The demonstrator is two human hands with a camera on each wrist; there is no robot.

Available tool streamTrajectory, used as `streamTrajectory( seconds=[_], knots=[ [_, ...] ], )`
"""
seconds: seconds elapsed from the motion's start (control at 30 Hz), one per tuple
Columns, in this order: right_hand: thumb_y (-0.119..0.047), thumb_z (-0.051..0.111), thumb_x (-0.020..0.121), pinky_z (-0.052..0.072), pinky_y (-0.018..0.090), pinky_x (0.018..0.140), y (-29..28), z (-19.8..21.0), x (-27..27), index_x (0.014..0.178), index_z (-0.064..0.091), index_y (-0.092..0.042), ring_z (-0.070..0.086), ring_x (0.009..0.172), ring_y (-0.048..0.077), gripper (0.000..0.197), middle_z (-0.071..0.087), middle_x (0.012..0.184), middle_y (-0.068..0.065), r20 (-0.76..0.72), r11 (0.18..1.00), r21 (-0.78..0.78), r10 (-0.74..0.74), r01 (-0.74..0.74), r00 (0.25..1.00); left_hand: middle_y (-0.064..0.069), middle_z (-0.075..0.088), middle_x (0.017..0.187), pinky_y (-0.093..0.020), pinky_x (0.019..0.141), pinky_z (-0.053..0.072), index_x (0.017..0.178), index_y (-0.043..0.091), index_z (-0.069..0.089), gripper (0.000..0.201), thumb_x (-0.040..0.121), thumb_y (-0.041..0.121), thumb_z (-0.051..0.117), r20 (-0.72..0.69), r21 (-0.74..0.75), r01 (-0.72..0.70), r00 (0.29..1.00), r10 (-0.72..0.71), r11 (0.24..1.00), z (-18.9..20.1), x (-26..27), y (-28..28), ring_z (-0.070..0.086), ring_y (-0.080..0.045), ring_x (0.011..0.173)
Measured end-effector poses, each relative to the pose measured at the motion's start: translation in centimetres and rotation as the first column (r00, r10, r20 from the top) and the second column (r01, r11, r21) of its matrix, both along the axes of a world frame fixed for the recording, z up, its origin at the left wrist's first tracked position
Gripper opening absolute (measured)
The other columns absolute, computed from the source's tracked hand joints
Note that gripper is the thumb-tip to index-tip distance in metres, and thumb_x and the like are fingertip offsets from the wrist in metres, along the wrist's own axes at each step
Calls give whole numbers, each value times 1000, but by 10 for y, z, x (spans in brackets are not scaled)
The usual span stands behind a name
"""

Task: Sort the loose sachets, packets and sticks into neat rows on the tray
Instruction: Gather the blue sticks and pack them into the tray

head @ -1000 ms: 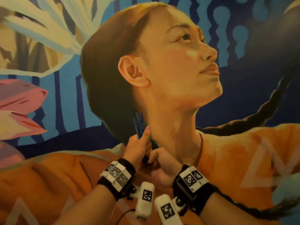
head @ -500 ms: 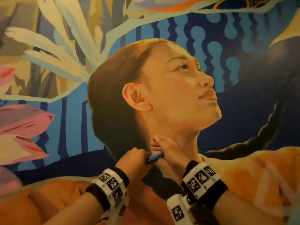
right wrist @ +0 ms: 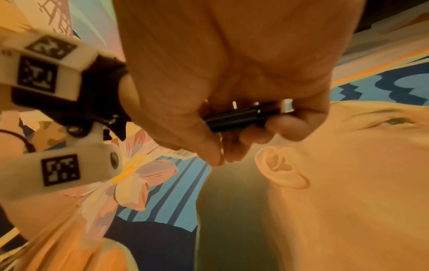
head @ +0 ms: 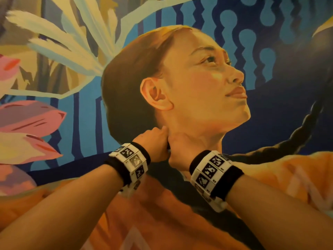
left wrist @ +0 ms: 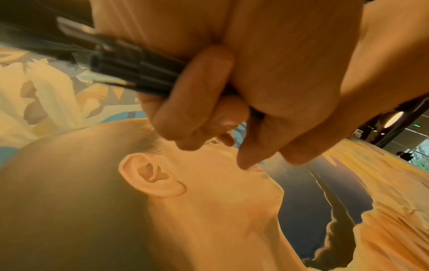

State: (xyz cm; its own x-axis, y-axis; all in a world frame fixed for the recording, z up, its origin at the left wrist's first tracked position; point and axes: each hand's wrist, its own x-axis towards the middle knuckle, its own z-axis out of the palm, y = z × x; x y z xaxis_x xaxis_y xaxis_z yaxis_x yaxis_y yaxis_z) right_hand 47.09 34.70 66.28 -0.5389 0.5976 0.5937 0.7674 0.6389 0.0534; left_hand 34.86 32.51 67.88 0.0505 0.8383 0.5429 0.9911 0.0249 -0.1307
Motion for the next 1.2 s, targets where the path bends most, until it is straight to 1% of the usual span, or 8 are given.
streamTrajectory(
  seconds=[0.27,0.57,0.73,0.87,0.97,1.07,1.13,1.2],
  knots=[
    [-30,47,96,49,36,73,22,2,5,81,51,-24,52,77,20,17,54,83,0,-105,990,53,-124,130,987,5,64,91,-41,76,57,109,29,47,40,82,34,76,129,153,316,933,-336,936,1,-18,-8,64,-16,81],
    [-40,57,94,36,31,60,15,15,13,72,43,-25,48,67,20,29,43,68,-4,-201,984,128,-100,128,974,-12,75,92,-23,73,59,95,3,73,10,85,5,70,707,532,503,180,-684,682,-13,-18,-23,73,-20,85],
    [-48,70,84,38,13,59,6,20,28,77,56,-39,55,68,-2,18,57,72,-18,-241,975,20,221,-222,945,-7,76,85,-21,71,58,90,4,73,13,78,10,72,712,576,487,97,-695,657,-10,-28,-27,74,-19,83],
    [-47,62,86,48,8,74,-7,23,37,101,71,-23,63,87,-7,29,71,98,-9,-750,841,7,362,-540,554,-5,75,83,-23,73,59,88,4,73,18,73,15,71,720,599,486,23,-694,637,-11,-30,-31,73,-19,85],
    [-5,35,104,50,16,57,-23,20,32,127,53,14,55,120,35,35,57,129,29,-926,715,-99,188,-692,327,-4,76,83,-23,73,59,88,6,73,17,74,16,71,721,580,514,37,-692,632,-13,-23,-31,73,-18,84],
    [-13,41,103,49,14,53,-25,19,16,120,60,6,71,91,16,32,67,105,17,-960,604,-45,194,-796,202,-5,76,86,-22,72,59,90,5,73,19,74,16,72,719,563,540,52,-693,625,-14,-14,-31,73,-18,85],
    [-27,54,97,55,27,71,-17,16,9,104,66,-8,72,83,13,24,71,97,9,-938,577,-3,281,-817,202,-10,75,89,-22,71,59,92,0,72,25,73,16,73,711,573,530,58,-701,625,-14,-15,-34,73,-19,85],
    [-31,67,89,58,32,74,-9,16,14,105,67,-14,71,91,17,24,71,102,7,-820,618,-73,410,-783,400,-15,74,90,-23,71,59,94,-4,71,25,75,13,73,689,586,517,88,-720,624,-13,-20,-38,73,-21,83]
  ],
)
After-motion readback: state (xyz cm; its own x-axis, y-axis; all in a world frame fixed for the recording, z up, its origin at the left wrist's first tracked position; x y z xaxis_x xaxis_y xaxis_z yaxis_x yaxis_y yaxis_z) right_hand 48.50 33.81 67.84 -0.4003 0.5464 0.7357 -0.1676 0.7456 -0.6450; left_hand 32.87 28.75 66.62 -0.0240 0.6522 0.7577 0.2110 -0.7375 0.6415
